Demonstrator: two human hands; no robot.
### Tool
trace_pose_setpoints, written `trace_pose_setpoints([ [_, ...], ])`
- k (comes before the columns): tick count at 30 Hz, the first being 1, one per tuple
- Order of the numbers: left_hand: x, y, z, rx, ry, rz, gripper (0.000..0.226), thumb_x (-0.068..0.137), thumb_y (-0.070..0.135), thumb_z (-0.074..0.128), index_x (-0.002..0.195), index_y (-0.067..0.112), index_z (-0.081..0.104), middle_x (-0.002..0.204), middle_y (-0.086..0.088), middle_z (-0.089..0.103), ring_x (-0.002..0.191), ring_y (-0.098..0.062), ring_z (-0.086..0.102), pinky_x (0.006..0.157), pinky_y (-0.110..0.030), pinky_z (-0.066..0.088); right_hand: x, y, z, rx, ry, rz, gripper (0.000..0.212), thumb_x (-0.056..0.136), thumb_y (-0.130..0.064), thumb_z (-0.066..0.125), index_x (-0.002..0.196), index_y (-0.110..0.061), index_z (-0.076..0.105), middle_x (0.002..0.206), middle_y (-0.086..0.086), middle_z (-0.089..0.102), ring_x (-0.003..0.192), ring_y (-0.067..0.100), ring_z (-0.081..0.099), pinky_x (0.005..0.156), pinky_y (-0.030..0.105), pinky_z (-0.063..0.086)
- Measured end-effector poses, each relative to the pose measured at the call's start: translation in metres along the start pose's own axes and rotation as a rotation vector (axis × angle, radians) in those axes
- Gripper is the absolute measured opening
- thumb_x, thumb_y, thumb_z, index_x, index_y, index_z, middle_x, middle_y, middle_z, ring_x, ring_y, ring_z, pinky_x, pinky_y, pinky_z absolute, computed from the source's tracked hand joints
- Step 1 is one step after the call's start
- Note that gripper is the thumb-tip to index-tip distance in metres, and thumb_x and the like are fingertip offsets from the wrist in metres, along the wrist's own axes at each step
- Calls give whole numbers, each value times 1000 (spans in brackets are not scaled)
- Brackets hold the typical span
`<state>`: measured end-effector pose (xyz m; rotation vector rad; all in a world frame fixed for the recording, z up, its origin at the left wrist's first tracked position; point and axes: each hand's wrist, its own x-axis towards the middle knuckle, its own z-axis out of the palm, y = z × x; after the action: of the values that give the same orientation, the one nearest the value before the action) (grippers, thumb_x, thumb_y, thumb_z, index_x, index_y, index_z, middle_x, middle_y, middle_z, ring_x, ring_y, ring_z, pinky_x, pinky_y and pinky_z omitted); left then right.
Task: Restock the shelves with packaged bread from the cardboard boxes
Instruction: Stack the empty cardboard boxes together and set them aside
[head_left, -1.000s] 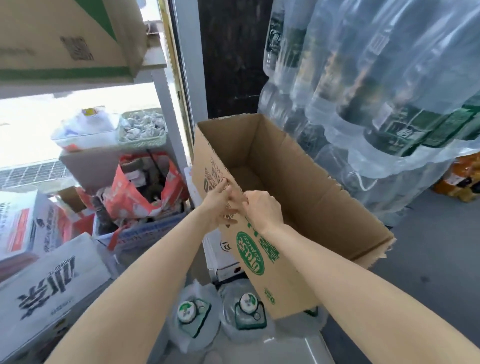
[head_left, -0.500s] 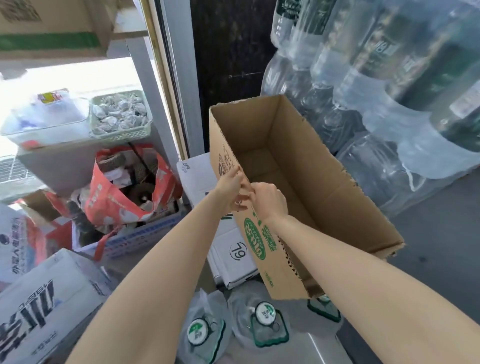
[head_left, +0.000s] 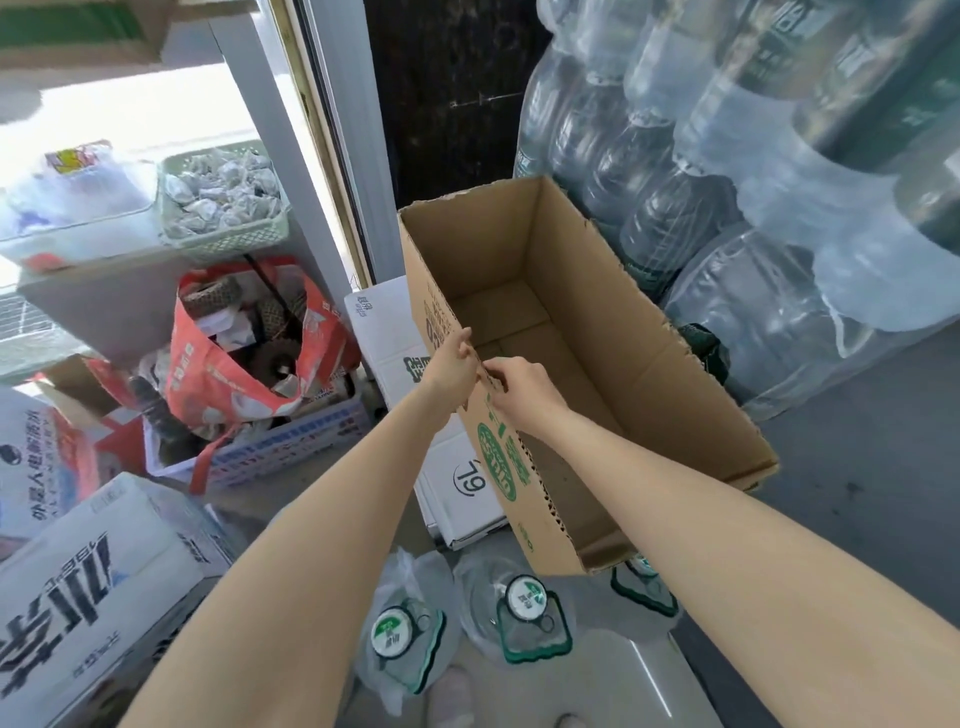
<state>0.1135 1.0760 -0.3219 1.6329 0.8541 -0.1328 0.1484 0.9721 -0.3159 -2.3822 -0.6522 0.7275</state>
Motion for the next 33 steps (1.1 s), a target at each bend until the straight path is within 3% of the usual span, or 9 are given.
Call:
trace_pose_setpoints([
  [2,0,0,2,73,32,29,45,99,10,36,142,26,34,150,-8,33,129,-29,45,99,-44,47,2,0,1,-2,17,9,39,94,-8,46,129,-20,54,118,9,64,106,29,61,80,42,53],
  [6,-15,11,14,344,190,112,36,97,12,43,132,17,46,140,-9,44,126,-27,47,101,-38,44,-11,1,-15,50,-23,-12,33,93,-11,49,124,-15,58,116,8,66,105,25,58,81,30,43],
  [9,-31,29,30,518,264,265,27,95,18,45,121,18,52,130,-8,48,116,-26,50,98,-40,46,-35,11,-46,109,73,18,31,94,-15,51,124,-16,59,113,8,67,107,23,59,89,32,48],
  [15,-87,78,112,539,-226,401,26,92,15,47,113,10,62,110,-10,66,98,-27,64,89,-39,54,-127,70,-110,220,288,207,24,94,-13,49,112,-19,64,103,4,69,92,20,65,85,41,55],
  [20,-162,69,224,507,-416,408,26,91,11,44,108,4,62,109,-17,67,99,-33,63,91,-42,51,-248,166,-132,337,420,436,24,91,-6,51,108,-13,66,99,11,71,91,25,67,84,39,54],
  [23,-218,28,305,468,-536,360,21,90,6,44,92,6,64,95,-21,70,84,-31,67,85,-42,54,-333,248,-120,367,519,578,22,90,-8,52,100,-19,68,99,11,71,93,26,66,85,40,54],
  [28,-295,-78,438,581,-705,306,14,88,8,47,85,13,60,81,-7,67,71,-24,63,74,-31,56,-466,392,-65,365,528,791,19,91,-13,52,100,-21,67,105,9,69,100,26,63,91,40,51],
  [30,-314,-125,485,715,-755,300,17,88,12,45,90,14,61,86,-6,69,75,-24,65,69,-26,52,-510,442,-34,335,496,845,22,93,-12,50,105,-17,67,109,9,68,102,26,62,89,35,50],
  [33,-327,-202,551,965,-790,351,26,87,16,43,104,12,63,103,-11,68,98,-31,62,82,-32,48,-559,512,21,302,451,914,26,95,-12,46,113,-14,65,115,9,66,107,27,59,88,33,48],
])
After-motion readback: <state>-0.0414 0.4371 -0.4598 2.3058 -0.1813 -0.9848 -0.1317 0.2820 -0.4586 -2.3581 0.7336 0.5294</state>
